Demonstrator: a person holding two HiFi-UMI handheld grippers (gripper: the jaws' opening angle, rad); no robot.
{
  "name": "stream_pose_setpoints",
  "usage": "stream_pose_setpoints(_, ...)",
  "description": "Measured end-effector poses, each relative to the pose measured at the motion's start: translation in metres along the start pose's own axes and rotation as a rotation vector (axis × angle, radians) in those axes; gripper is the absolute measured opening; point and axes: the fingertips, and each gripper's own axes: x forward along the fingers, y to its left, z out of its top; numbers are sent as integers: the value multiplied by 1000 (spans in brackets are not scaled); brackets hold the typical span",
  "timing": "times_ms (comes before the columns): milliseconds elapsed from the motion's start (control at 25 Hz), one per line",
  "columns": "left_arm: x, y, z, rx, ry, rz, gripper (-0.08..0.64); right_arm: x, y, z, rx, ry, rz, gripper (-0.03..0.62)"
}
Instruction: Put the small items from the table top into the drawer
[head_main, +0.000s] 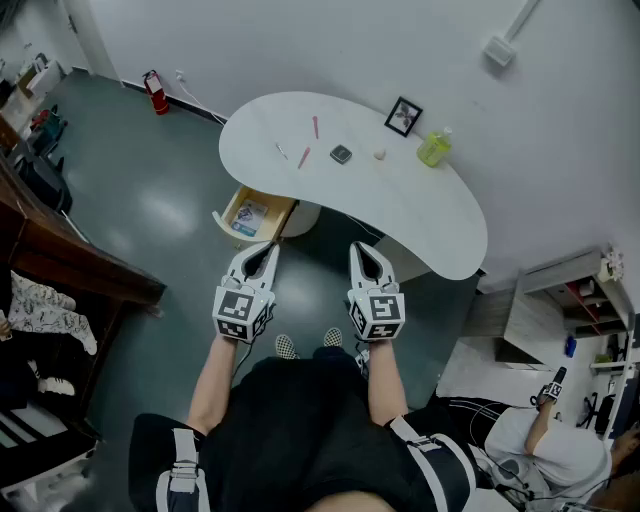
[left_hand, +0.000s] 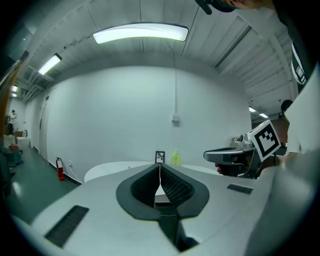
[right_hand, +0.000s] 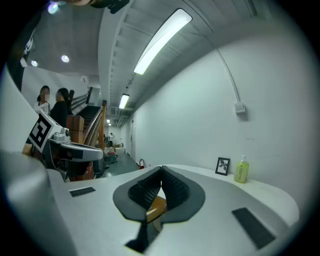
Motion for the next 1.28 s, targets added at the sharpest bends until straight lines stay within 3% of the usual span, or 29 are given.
stream_pose_setpoints(800, 5, 7, 7, -5, -31, -27, 20, 5, 0, 0, 25, 2, -23, 32)
stream_pose_setpoints(1280, 43, 25, 7, -20, -22, -16, 20, 38, -26, -9, 52, 30, -26, 32)
